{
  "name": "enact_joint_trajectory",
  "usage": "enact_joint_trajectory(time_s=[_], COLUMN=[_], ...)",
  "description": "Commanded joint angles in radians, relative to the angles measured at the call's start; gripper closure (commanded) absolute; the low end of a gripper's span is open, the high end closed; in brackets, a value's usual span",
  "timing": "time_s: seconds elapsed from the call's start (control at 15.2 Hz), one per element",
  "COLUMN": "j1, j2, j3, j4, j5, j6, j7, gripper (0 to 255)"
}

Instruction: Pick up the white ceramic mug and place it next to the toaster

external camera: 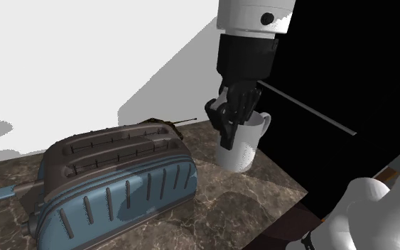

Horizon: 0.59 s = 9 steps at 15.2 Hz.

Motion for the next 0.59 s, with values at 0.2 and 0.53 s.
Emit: enact_joint_trajectory(time_s=[0.2,0.53], j1=[0.055,0.141], j2=[0.115,0.273], j3=[0.099,0.19], j4=[0.113,0.267], j5=[-0.022,-0.093], j6=[0.007,0.0], j7=[0.161,0.332], gripper=[255,255])
